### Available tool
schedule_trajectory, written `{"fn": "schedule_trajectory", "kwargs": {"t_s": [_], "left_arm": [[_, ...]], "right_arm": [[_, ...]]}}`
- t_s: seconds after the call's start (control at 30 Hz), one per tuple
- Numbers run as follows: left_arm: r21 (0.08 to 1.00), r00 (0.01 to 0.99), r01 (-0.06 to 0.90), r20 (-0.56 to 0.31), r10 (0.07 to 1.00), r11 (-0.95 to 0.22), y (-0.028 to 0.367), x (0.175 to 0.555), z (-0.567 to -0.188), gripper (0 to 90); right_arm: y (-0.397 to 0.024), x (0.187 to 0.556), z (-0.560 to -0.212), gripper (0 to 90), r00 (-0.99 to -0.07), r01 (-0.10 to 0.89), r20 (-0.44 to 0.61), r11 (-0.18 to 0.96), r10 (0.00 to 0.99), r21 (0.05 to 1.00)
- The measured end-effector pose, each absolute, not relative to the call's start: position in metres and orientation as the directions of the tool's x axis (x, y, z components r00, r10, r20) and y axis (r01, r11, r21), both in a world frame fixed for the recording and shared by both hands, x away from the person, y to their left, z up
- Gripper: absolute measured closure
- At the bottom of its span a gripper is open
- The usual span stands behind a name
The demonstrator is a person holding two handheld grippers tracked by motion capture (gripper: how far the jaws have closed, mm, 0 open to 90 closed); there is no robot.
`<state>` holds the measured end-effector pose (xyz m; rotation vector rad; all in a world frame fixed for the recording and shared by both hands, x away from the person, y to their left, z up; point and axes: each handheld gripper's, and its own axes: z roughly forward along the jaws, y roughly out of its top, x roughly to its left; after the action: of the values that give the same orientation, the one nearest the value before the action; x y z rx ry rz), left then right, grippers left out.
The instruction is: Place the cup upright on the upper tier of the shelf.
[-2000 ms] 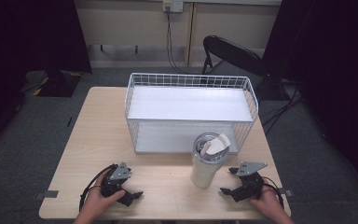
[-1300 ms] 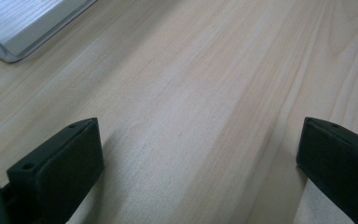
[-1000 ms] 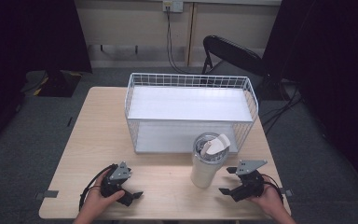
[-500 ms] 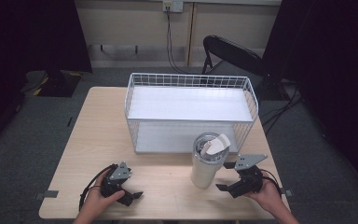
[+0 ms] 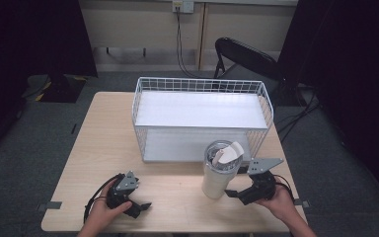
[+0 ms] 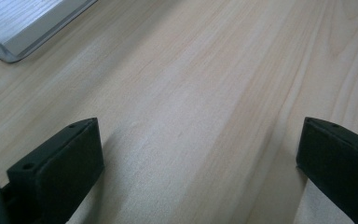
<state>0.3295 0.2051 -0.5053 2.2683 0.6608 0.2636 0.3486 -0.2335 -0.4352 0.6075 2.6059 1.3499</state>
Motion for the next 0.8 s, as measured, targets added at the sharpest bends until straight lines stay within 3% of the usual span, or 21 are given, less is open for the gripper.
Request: {"fn": "schedule_trajectory", "kwargs": {"t_s": [0.8], "left_arm": [[0.713,0.846,0.380,-0.010,0.533,-0.589,0.205,0.330,-0.505,0.0]], "right_arm": [[-0.220,0.354,-0.433,13.0,-0.896,0.299,0.103,0.416,0.431,0.859]]}}
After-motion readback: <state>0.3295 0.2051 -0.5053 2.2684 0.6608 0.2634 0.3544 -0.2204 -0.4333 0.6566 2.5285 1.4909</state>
